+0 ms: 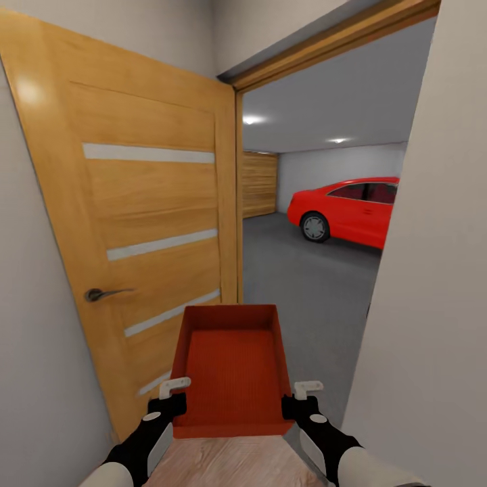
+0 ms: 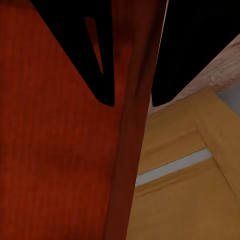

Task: Move the two storage containers from the living room to the garage. In the garage, place one container on the floor and stack the other container on top of it (either order is fine).

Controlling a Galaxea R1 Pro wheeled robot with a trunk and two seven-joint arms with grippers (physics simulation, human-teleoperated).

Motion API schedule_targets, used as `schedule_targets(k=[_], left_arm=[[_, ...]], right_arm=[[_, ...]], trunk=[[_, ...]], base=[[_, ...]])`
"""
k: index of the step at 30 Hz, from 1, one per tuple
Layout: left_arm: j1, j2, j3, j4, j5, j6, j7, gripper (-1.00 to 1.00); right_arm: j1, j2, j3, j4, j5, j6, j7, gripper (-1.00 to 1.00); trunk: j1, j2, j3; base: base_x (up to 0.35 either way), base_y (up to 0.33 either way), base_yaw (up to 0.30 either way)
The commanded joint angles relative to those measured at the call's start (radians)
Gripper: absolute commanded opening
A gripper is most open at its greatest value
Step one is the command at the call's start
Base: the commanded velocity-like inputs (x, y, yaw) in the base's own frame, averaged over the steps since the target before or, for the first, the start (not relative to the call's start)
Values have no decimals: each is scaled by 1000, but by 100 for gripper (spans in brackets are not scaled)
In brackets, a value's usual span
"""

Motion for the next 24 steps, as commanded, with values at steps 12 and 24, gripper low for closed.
schedule_targets(k=[12,24], left_arm=[[0,16,15,-10,-7,-13,5,-100],[0,16,15,-10,-9,-13,6,-100]], right_arm=[[-1,-8,-7,4,-10,-4,-8,-100],[-1,-8,-8,4,-10,-4,-8,-100]], trunk=[[1,-1,0],[1,-1,0]], base=[[233,222,-248],[109,80,-249]])
